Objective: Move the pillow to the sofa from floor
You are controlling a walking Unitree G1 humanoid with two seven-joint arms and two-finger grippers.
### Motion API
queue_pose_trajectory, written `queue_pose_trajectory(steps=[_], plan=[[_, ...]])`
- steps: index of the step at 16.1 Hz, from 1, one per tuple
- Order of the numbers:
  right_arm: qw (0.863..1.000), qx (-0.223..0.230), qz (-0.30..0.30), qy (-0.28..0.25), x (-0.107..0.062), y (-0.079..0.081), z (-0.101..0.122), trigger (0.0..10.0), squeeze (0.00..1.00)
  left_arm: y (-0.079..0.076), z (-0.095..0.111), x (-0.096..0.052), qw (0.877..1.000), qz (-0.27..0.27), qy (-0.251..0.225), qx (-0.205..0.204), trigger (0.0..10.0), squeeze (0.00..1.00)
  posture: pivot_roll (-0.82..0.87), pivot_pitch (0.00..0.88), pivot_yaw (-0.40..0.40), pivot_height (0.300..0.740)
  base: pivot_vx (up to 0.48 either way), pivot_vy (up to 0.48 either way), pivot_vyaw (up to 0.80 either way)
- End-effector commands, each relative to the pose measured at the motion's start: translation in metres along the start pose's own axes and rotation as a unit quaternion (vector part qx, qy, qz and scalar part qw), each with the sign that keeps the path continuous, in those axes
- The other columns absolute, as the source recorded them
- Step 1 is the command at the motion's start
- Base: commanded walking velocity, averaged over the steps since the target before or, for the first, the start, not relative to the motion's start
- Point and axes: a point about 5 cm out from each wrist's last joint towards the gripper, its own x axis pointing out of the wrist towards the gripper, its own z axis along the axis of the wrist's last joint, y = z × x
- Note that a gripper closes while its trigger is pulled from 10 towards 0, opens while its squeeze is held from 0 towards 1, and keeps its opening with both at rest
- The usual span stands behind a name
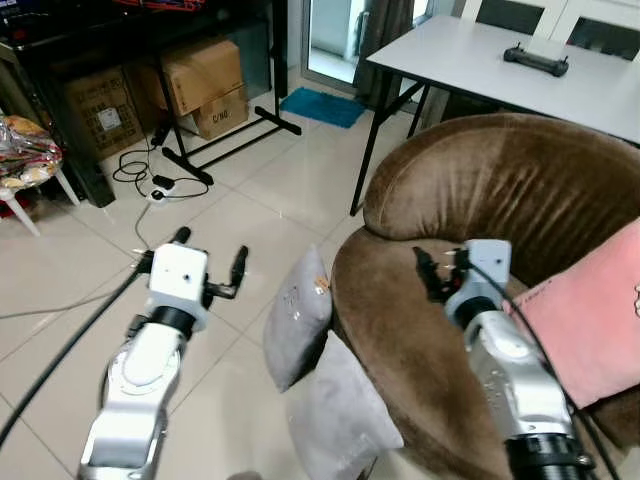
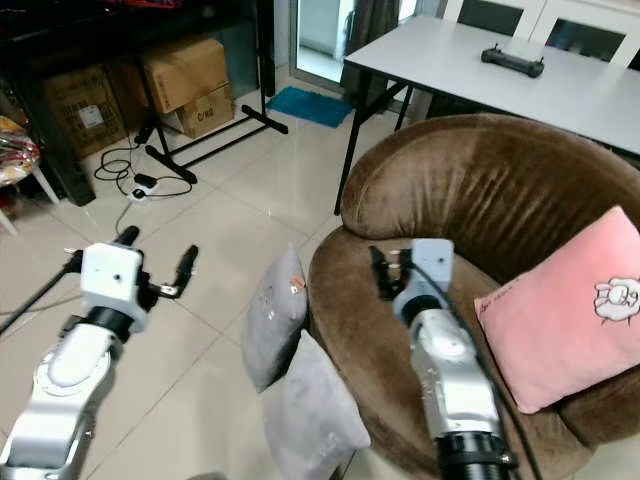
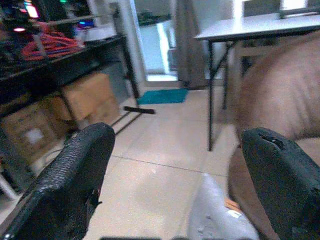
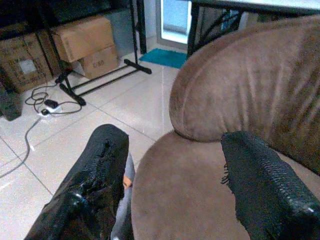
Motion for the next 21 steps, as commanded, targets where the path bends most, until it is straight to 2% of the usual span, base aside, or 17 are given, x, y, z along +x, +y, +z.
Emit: queue_pose_trajectory(steps=[1,3,12,18,21], plan=[[1.0,0.005,0.009,0.008,-0.0001,-0.0014,-0.0029,10.0,0.0,0.0019,-0.001,-0.0039,1.0,0.005,0.006,0.007,10.0,0.0,0.02,0.0,-0.061,0.74,0.0,0.0,0.0],[1.0,0.012,0.014,0.011,0.0013,0.001,-0.0049,10.0,0.0,0.0048,-0.0027,-0.0063,1.0,0.01,0.008,0.02,10.0,0.0,0.03,0.0,-0.073,0.725,0.0,0.0,0.0],[1.0,0.027,0.006,0.008,-0.0033,-0.0003,-0.0077,10.0,0.0,0.0021,-0.0024,-0.0018,1.0,0.016,0.003,0.012,10.0,0.0,0.0,0.0,-0.051,0.635,0.0,0.0,0.0],[0.999,0.023,0.016,0.016,-0.0028,0.0044,-0.0102,10.0,0.0,0.0021,-0.0041,-0.0032,1.0,0.023,0.005,0.011,10.0,0.0,0.01,0.0,-0.066,0.58,0.0,0.0,0.0],[0.999,0.016,0.024,0.018,-0.0001,0.0063,-0.0089,10.0,0.0,0.0026,-0.0038,-0.0055,1.0,0.031,0.002,0.004,10.0,0.0,0.01,0.0,-0.072,0.571,0.0,0.0,0.0]])
